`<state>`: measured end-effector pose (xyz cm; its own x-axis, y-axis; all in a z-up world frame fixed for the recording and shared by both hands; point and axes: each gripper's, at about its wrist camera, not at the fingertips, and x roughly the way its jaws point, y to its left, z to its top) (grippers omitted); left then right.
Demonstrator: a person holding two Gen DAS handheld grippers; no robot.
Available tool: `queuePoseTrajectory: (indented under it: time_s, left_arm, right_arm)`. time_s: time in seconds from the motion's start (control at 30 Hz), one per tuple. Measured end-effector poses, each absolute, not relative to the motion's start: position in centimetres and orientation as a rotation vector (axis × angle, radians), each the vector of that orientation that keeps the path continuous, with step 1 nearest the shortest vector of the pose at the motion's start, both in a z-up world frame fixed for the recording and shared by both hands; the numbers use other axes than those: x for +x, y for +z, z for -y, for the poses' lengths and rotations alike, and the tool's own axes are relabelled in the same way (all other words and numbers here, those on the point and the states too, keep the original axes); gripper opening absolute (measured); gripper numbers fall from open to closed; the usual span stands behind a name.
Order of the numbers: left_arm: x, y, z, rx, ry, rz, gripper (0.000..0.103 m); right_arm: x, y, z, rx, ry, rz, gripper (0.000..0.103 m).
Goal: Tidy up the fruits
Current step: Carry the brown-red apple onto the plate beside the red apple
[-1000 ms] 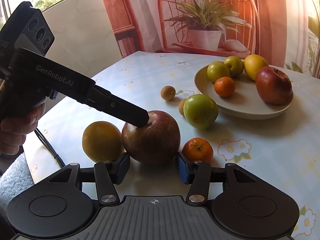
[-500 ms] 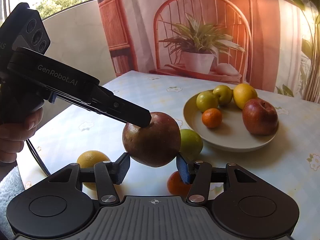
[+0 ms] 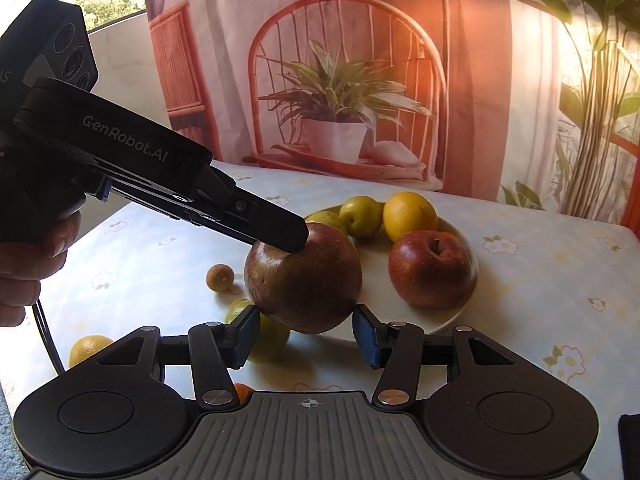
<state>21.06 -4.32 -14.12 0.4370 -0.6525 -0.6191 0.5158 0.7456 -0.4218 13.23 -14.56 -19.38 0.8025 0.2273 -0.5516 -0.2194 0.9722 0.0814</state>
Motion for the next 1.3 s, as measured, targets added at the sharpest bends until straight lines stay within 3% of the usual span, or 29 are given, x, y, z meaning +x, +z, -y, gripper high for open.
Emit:
queuePoseTrajectory:
  time_s: [0.2, 1.3]
  left_arm:
    - [22.6, -14.7, 6.5, -0.146, -0.722, -0.875, 0.042]
    - [25.2, -16.4, 7.3, -0.126, -0.641, -0.926, 0.042]
  right_arm:
    - [14.8, -20.2, 16.3, 0.019, 0.234, -0.623, 0.048]
    - [18.0, -22.2, 17.8, 0.124, 0.258, -0.684, 0.048]
